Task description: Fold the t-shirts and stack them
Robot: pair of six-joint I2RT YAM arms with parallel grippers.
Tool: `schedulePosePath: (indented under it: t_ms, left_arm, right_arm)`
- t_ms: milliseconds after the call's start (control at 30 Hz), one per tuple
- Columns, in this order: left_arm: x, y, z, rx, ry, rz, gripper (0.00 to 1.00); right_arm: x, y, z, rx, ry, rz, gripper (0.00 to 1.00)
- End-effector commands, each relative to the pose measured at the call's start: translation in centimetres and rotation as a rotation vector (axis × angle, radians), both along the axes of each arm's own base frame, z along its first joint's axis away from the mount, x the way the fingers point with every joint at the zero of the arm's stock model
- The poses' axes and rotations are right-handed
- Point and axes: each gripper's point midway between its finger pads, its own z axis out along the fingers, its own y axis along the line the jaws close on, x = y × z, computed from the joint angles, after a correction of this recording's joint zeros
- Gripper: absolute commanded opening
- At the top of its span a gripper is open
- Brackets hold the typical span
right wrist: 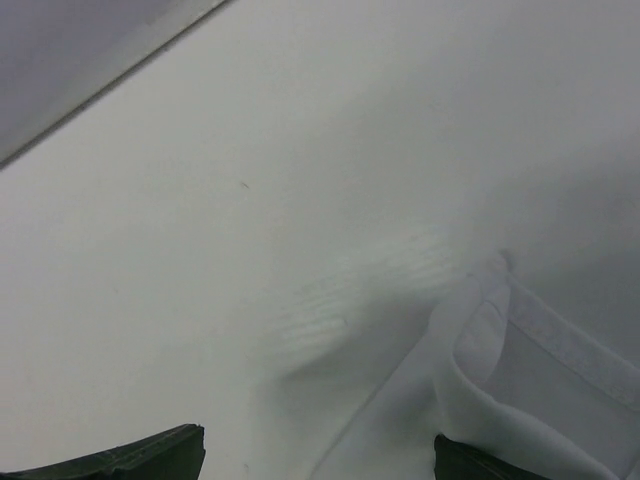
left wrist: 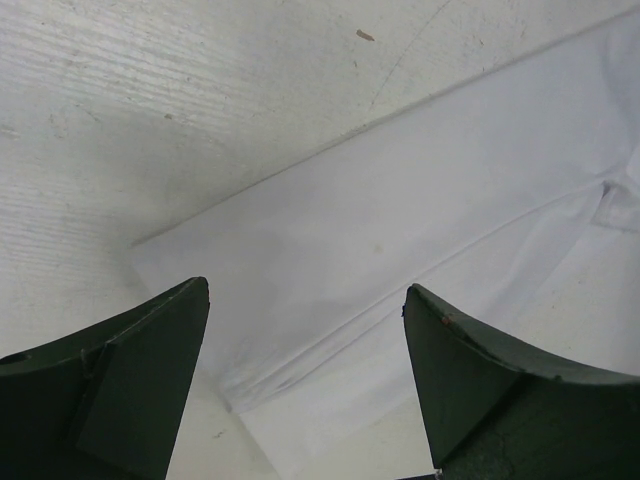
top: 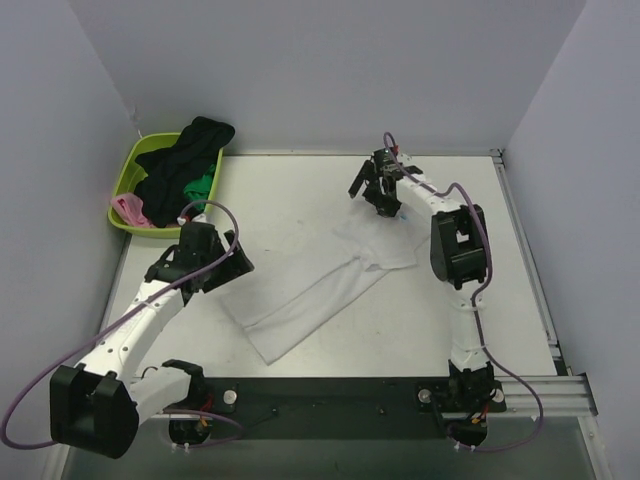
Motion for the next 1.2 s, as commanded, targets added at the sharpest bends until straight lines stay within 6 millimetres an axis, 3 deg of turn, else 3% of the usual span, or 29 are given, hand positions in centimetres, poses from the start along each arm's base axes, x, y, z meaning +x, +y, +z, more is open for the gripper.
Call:
schedulePosePath:
  t_ms: [0, 33, 67, 100, 133, 167, 233, 333, 367, 400, 433, 467, 533, 567, 600, 633, 667, 700, 733, 767, 800, 833, 867, 1000, 1033, 1067, 1133, 1167]
  left_arm:
    - [1.4, -1.6, 0.0, -0.058, -0.026, -0.057, 0.88]
    - [1.6, -1.7, -0.3, -0.064, -0.026, -0.058, 0.88]
    - [1.6, -2.1, -0.6, -0.077, -0.014, -0.069, 0.88]
    - [1.6, -2.3, -1.0, -0.083, -0.008, -0.073, 0.87]
    - [2.0, -2.5, -1.1, -0.091, -0.021, -0.078, 0.87]
    - [2.1, -2.9, -1.3, -0.104, -0.016, -0.082, 0.87]
    - [2.5, -3.3, -1.6, -0.123, -0.02, -0.084, 0.87]
    - [2.8, -4.6, -1.6, -0.165, -0.026, -0.108, 0.86]
    - [2.9, -5.1, -1.5, -0.164, -0.03, -0.116, 0.87]
    - [3.1, -5.4, -1.2, -0.169, -0.045, -0.123, 0.86]
    - [3.5, -5.7, -0.7, -0.181, -0.073, -0.129, 0.87]
    - [3.6, -6.0, -0.4, -0.186, -0.085, -0.135, 0.88]
    - [4.1, -7.0, 0.5, -0.211, -0.127, -0.161, 0.88]
    - [4.1, -7.5, 0.7, -0.227, -0.133, -0.176, 0.88]
    - [3.9, -8.3, 0.9, -0.243, -0.136, -0.193, 0.88]
    - [3.9, -8.8, 1.0, -0.253, -0.142, -0.202, 0.88]
    - [3.8, -9.1, 0.4, -0.251, -0.122, -0.203, 0.88]
    - [3.3, -10.0, 0.2, -0.253, -0.108, -0.221, 0.88]
    - [3.0, -10.3, -0.4, -0.245, -0.087, -0.226, 0.88]
    - [2.7, -10.6, -1.1, -0.23, -0.066, -0.23, 0.88]
    - [2.2, -11.0, -1.7, -0.227, -0.052, -0.238, 0.88]
    - [1.7, -12.0, -2.0, -0.225, -0.054, -0.264, 0.88]
    - [1.5, -12.3, -2.3, -0.223, -0.051, -0.267, 0.88]
    - [0.3, -13.5, -3.8, -0.206, -0.022, -0.291, 0.88]
    - [0.1, -13.3, -4.3, -0.192, -0.014, -0.282, 0.88]
    - [-0.2, -13.5, -4.7, -0.184, -0.007, -0.29, 0.88]
    - [-0.5, -13.3, -5.5, -0.172, 0.004, -0.283, 0.88]
    - [-0.7, -13.4, -5.9, -0.167, 0.014, -0.286, 0.87]
  right_arm:
    - [2.0, 1.5, -2.5, 0.132, 0.105, 0.005, 1.0]
    - [4.2, 2.2, -0.6, 0.169, 0.047, 0.0, 1.0]
    - [5.0, 2.5, -1.6, 0.182, 0.051, -0.001, 1.0]
    - [5.8, 3.1, -1.4, 0.205, 0.038, 0.005, 1.0]
    - [7.8, 4.1, 1.3, 0.246, -0.036, 0.017, 1.0]
    - [8.7, 4.4, 0.6, 0.268, -0.045, 0.021, 1.0]
    - [10.2, 5.7, 2.3, 0.341, -0.102, 0.047, 1.0]
    - [12.5, 5.9, 7.1, 0.421, -0.253, 0.06, 1.0]
    - [13.0, 5.7, 10.6, 0.439, -0.339, 0.076, 1.0]
    - [13.3, 5.2, 12.4, 0.442, -0.384, 0.083, 1.0]
    - [13.3, 5.0, 14.6, 0.444, -0.427, 0.097, 1.0]
    - [12.9, 4.4, 19.0, 0.447, -0.505, 0.112, 1.0]
    - [12.1, 3.3, 22.3, 0.41, -0.565, 0.139, 1.0]
    - [10.7, 2.6, 26.9, 0.402, -0.638, 0.149, 1.0]
    - [9.6, 2.1, 26.1, 0.373, -0.614, 0.157, 1.0]
    - [8.5, 1.6, 27.1, 0.355, -0.628, 0.161, 1.0]
    - [6.3, 1.0, 31.1, 0.343, -0.687, 0.166, 1.0]
    - [4.9, 0.6, 28.3, 0.309, -0.627, 0.173, 1.0]
    - [3.6, 0.2, 28.6, 0.293, -0.628, 0.169, 1.0]
    - [1.3, -0.3, 30.9, 0.279, -0.668, 0.168, 1.0]
    - [0.1, -0.6, 30.7, 0.263, -0.665, 0.173, 1.0]
    - [-1.4, -1.0, 27.7, 0.233, -0.603, 0.17, 1.0]
    - [-3.5, -1.2, 29.4, 0.222, -0.635, 0.176, 1.0]
    - [-8.6, -1.8, 26.7, 0.176, -0.594, 0.176, 1.0]
    - [-9.9, -2.0, 27.4, 0.176, -0.618, 0.179, 1.0]
    - [-11.0, -2.1, 25.4, 0.159, -0.58, 0.183, 1.0]
    - [-12.9, -2.0, 25.8, 0.154, -0.607, 0.191, 1.0]
    - [-13.8, -2.1, 24.1, 0.143, -0.578, 0.198, 1.0]
